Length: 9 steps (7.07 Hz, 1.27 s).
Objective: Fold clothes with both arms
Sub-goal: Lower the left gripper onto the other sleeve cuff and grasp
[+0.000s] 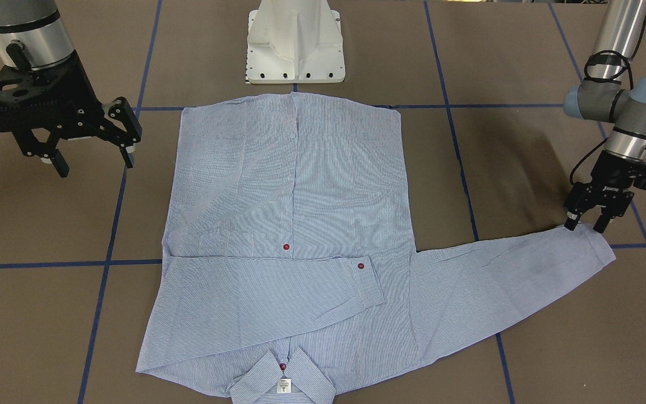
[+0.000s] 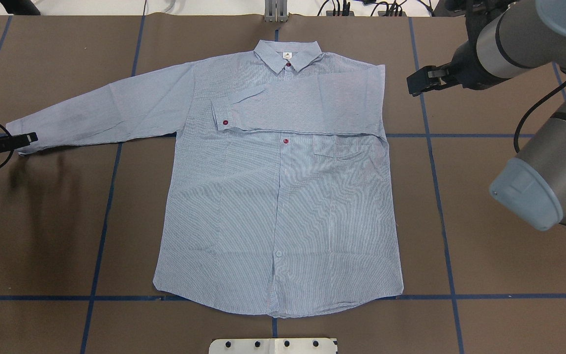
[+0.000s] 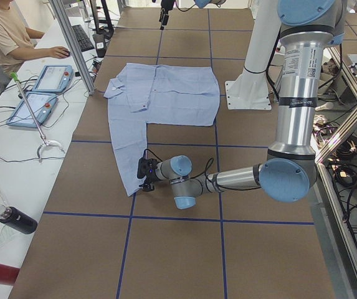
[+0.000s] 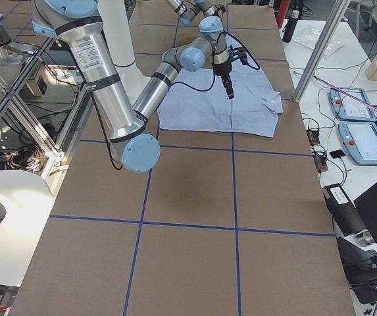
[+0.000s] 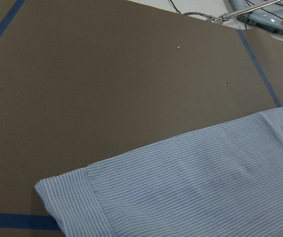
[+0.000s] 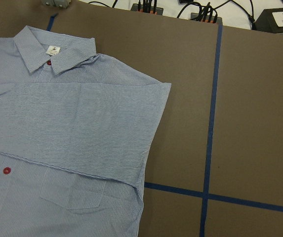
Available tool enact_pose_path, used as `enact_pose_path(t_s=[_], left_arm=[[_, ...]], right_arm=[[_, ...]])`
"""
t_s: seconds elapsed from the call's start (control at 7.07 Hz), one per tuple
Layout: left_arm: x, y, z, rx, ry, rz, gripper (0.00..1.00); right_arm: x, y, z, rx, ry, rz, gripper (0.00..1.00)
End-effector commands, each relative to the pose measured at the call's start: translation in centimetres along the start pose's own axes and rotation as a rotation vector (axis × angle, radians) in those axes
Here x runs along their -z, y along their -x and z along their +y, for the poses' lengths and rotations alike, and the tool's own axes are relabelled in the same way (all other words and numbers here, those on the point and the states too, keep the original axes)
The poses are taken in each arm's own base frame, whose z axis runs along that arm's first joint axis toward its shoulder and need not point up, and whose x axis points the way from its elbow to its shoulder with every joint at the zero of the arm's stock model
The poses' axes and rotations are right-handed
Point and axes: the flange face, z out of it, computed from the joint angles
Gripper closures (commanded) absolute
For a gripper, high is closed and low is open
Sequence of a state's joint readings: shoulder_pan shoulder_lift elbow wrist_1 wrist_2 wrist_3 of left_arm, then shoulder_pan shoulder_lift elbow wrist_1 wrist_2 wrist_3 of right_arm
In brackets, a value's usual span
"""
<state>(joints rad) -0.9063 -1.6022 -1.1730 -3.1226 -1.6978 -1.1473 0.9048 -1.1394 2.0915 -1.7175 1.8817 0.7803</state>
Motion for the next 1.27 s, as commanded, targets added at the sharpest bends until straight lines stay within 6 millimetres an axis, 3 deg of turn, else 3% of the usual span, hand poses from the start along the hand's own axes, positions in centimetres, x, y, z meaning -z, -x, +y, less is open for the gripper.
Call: enact_pose_path(t_s=[0.0, 0.28, 0.42, 0.57, 0.71, 0.99, 1.13], left_arm=[[-0.1, 0.7, 0.5, -0.024, 0.011, -0.006, 0.1], [-0.3, 1.2, 0.7, -0.058, 0.017, -0.017, 0.13], [-0.3, 1.2, 0.7, -0.057, 0.013, -0.016, 0.39], [-0.3, 1.0, 0.6, -0.057, 0.012, -0.011, 0.83], [-0.1, 0.7, 0.4, -0.059, 0.009, -0.004, 1.0], [0.6, -0.7, -0.3, -0.064, 0.011, 0.048, 1.0], [1.5, -2.1, -2.0, -0.06, 0.007, 0.081, 1.0]], right_arm=[[0.0, -0.1, 0.0, 0.0, -0.002, -0.001, 0.01], [0.0, -0.1, 0.0, -0.002, -0.003, 0.002, 0.0], [-0.1, -0.1, 0.0, -0.001, -0.002, 0.002, 0.0], [-0.1, -0.1, 0.0, -0.001, -0.001, 0.003, 0.0], [-0.1, -0.1, 0.0, -0.002, -0.003, 0.003, 0.0], [-0.1, -0.1, -0.1, -0.009, -0.005, 0.003, 0.0], [0.0, 0.0, -0.1, -0.01, -0.007, 0.003, 0.0]])
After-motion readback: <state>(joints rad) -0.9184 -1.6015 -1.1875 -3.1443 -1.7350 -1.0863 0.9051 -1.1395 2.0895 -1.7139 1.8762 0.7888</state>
